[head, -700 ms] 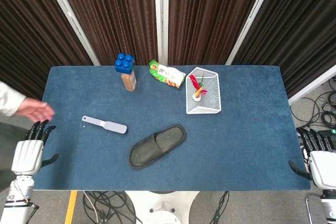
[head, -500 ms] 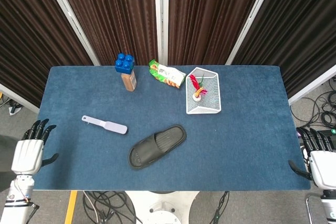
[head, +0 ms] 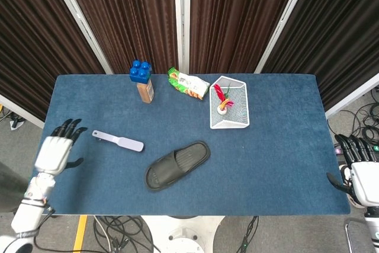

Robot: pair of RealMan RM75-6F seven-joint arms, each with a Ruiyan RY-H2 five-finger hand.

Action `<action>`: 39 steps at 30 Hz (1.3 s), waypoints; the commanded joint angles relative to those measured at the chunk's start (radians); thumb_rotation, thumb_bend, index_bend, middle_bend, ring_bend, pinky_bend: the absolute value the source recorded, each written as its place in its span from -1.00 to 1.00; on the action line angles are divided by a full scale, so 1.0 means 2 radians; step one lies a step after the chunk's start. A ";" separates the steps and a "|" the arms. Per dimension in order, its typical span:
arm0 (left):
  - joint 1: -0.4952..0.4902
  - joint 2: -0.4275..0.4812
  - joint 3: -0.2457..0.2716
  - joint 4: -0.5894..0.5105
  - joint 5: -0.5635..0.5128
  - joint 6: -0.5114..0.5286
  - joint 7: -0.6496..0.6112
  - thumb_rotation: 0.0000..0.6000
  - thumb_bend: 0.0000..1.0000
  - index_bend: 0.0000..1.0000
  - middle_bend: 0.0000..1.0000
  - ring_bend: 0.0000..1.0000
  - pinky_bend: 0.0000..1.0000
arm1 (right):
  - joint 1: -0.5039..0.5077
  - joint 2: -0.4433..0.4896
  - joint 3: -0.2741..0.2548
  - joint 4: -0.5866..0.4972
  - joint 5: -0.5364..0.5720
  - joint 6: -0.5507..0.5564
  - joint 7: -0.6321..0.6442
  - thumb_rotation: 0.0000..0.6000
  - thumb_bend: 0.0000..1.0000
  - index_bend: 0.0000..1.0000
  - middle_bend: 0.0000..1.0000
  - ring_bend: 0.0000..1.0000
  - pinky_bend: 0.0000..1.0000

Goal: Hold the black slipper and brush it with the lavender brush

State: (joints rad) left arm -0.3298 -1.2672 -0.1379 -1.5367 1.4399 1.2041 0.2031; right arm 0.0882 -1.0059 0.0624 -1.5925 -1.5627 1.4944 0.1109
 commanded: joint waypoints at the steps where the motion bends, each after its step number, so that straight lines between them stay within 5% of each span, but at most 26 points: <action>1: -0.089 -0.018 -0.018 0.059 -0.022 -0.126 -0.009 1.00 -0.66 -0.38 -0.55 -0.79 -0.52 | 0.004 0.006 0.004 -0.007 0.002 -0.003 -0.008 1.00 -0.70 -1.00 -0.85 -1.00 -0.90; 5: -0.142 -0.044 -0.016 0.110 -0.044 -0.209 0.007 1.00 -0.66 -0.34 -0.48 -0.70 -0.51 | 0.005 0.010 0.005 -0.013 0.007 -0.006 -0.014 1.00 -0.70 -1.00 -0.85 -1.00 -0.90; 11: -0.182 -0.075 -0.007 0.158 -0.076 -0.268 0.038 1.00 -0.66 -0.19 -0.27 -0.51 -0.36 | 0.004 0.011 0.004 -0.013 0.016 -0.011 -0.016 1.00 -0.70 -1.00 -0.85 -1.00 -0.90; 19: -0.201 -0.101 0.008 0.198 -0.114 -0.297 0.061 1.00 -0.66 -0.16 -0.21 -0.45 -0.32 | 0.004 0.007 0.003 -0.008 0.022 -0.018 -0.011 1.00 -0.70 -1.00 -0.85 -1.00 -0.90; 29: -0.209 -0.113 0.022 0.207 -0.154 -0.295 0.091 1.00 -0.66 0.05 0.11 -0.13 -0.18 | 0.005 0.005 0.001 -0.001 0.028 -0.026 -0.001 1.00 -0.70 -1.00 -0.85 -1.00 -0.90; 39: -0.220 -0.115 0.031 0.207 -0.174 -0.307 0.091 1.00 -0.66 0.12 0.15 -0.11 -0.15 | 0.004 0.003 0.001 0.001 0.035 -0.030 0.002 1.00 -0.70 -1.00 -0.85 -1.00 -0.90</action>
State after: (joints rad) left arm -0.7670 -1.4972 -0.0769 -1.1240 1.0941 0.5920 0.3858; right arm 0.0967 -0.9993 0.0639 -1.5898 -1.4931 1.4347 0.1139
